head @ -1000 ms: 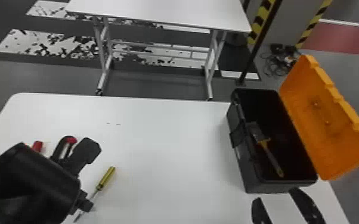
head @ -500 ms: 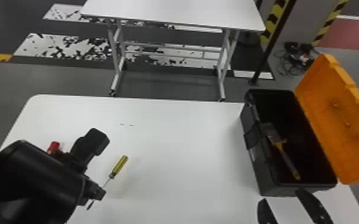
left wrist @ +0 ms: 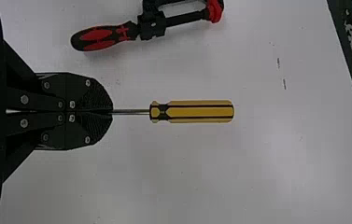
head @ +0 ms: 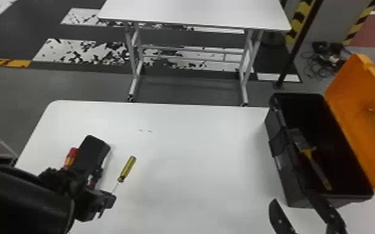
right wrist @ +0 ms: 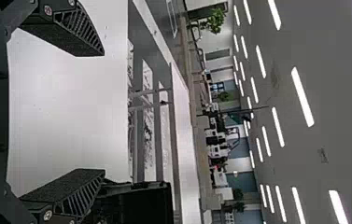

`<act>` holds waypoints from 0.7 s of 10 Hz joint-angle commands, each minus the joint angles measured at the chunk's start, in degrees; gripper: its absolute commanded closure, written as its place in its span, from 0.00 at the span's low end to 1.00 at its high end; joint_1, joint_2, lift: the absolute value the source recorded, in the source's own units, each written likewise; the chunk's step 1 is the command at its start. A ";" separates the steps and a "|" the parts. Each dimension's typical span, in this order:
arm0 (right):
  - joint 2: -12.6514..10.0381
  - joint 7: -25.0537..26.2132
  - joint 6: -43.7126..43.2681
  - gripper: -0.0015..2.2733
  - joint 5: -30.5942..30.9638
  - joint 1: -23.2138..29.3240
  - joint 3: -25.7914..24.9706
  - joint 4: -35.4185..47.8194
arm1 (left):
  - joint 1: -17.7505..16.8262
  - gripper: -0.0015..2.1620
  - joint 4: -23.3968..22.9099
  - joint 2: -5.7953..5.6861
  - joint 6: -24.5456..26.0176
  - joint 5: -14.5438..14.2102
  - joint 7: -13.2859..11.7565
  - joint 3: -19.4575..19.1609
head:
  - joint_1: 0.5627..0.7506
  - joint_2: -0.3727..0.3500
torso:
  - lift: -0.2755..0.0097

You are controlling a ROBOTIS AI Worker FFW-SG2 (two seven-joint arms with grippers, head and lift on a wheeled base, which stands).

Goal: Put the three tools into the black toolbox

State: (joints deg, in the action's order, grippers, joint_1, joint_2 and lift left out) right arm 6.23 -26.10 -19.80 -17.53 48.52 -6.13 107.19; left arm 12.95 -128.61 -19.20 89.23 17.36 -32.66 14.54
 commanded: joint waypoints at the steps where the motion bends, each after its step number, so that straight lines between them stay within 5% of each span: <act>1: 0.01 -0.01 10.27 0.05 -0.13 -2.90 -0.37 2.41 | 4.01 0.91 -3.23 2.24 -4.19 -1.89 1.11 -2.14 | 0.70 0.51 | 0.79; 3: -0.08 -0.01 19.94 0.05 -0.57 -5.10 -0.11 4.79 | 6.91 0.91 -5.43 6.11 -10.51 -4.79 2.16 -3.20 | 0.70 0.45 | 0.79; 5: -0.08 -0.01 26.09 0.05 -0.84 -6.24 0.24 6.98 | 6.91 0.91 -5.08 8.57 -13.85 -9.01 2.07 -3.29 | 0.70 0.40 | 0.79; 7: -0.08 -0.18 31.89 0.05 -2.42 -7.03 -0.02 8.13 | 6.91 0.91 -4.90 10.94 -15.44 -13.75 -0.83 -4.87 | 0.70 0.32 | 0.79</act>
State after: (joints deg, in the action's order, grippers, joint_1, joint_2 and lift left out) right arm 6.15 -26.44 10.56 -19.45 41.70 -6.05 115.01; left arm 19.87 -133.55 -9.02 74.31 4.67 -33.29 10.09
